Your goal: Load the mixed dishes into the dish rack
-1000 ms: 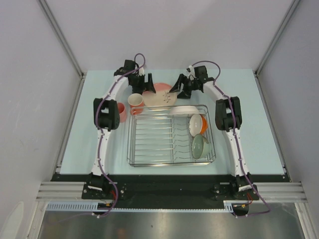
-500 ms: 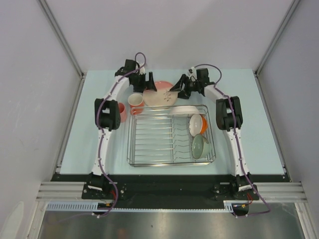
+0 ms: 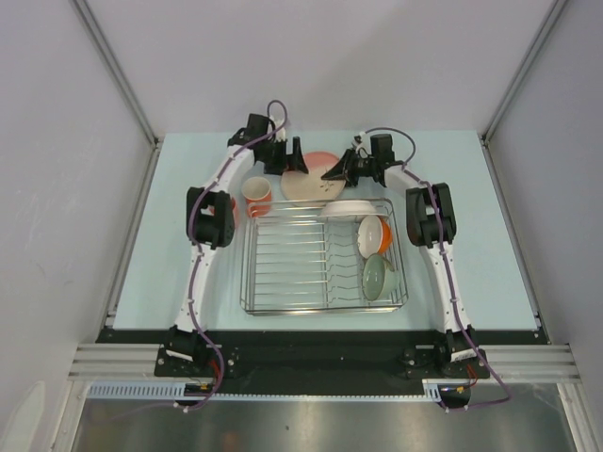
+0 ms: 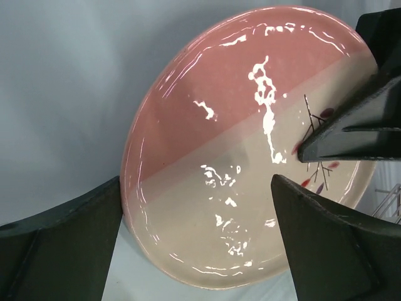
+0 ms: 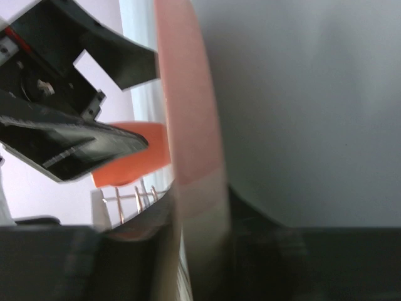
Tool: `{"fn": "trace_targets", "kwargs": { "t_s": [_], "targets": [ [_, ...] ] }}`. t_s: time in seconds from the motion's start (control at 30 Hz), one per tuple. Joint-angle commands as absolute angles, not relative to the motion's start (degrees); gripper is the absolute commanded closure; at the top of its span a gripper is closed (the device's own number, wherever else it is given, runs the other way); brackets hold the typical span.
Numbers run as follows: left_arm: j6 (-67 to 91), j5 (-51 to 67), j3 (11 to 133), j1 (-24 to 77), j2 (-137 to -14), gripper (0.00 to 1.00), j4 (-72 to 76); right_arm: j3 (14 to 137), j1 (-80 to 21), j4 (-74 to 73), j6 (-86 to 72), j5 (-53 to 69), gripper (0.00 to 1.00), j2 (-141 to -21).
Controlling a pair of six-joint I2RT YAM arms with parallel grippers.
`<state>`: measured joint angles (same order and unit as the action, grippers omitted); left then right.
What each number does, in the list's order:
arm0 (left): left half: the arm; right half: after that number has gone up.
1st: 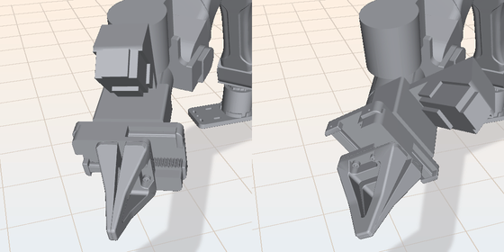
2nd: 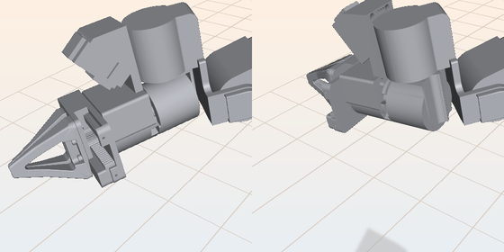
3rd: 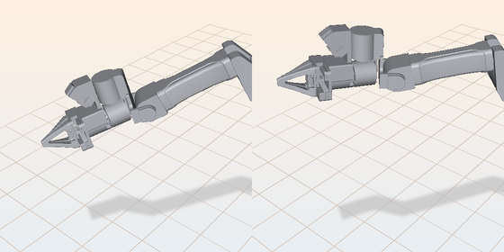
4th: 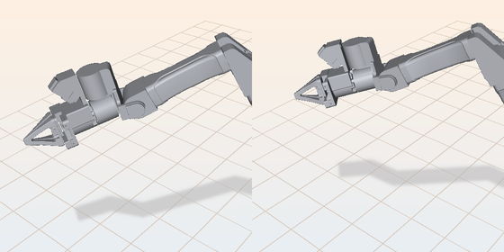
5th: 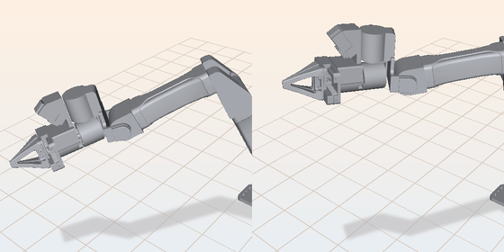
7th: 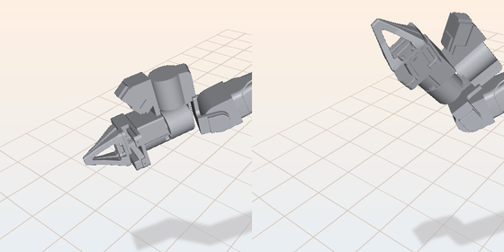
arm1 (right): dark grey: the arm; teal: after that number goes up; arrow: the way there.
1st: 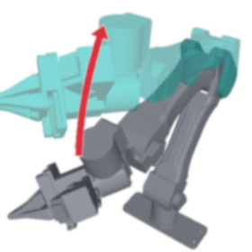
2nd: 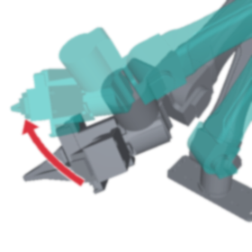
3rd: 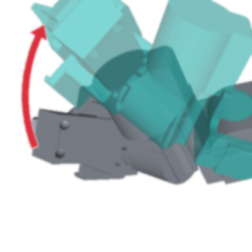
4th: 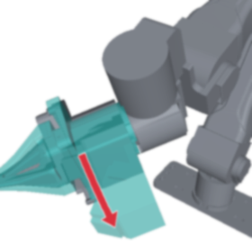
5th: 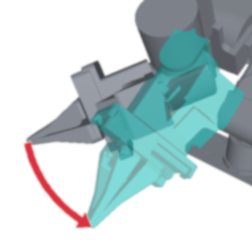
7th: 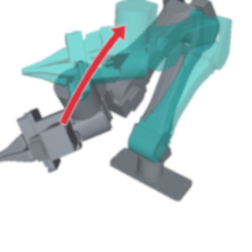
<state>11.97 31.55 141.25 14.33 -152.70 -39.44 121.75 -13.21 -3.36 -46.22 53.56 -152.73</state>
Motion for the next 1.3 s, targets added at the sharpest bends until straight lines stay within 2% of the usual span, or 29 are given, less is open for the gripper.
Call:
{"fn": "trace_targets", "kwargs": {
  "t_s": [0.0,0.03,0.37,0.6,0.87,1.1,1.27],
  "targets": [
    [15.9,46.4,142.4,20.0,-154.2,0.0,-39.5,124.7,-17.9,1.5,-47.4,56.8,0.9,-152.9],
    [15.9,46.4,142.5,20.0,-154.2,0.0,-39.3,124.6,-17.5,1.2,-47.4,56.7,1.0,-152.8],
    [14.9,45.4,141.6,16.6,-147.9,0.0,-42.2,124.5,-13.7,-2.0,-40.5,52.0,1.0,-146.3],
    [14.6,47.1,136.7,11.5,-132.3,0.0,-43.0,130.2,-10.3,1.3,-39.6,49.0,1.0,-142.1],
    [7.8,42.1,123.9,11.2,-116.9,0.0,-50.1,140.4,-9.6,-5.4,-33.3,45.0,1.0,-136.7],
    [7.4,41.8,121.8,9.7,-109.4,0.0,-52.4,133.4,-10.5,-15.5,-18.2,42.6,1.0,-117.6],
    [4.6,39.2,117.4,9.7,-104.6,0.0,-54.0,123.2,-16.1,-25.9,-4.8,37.4,1.0,-101.5]
  ]
}}
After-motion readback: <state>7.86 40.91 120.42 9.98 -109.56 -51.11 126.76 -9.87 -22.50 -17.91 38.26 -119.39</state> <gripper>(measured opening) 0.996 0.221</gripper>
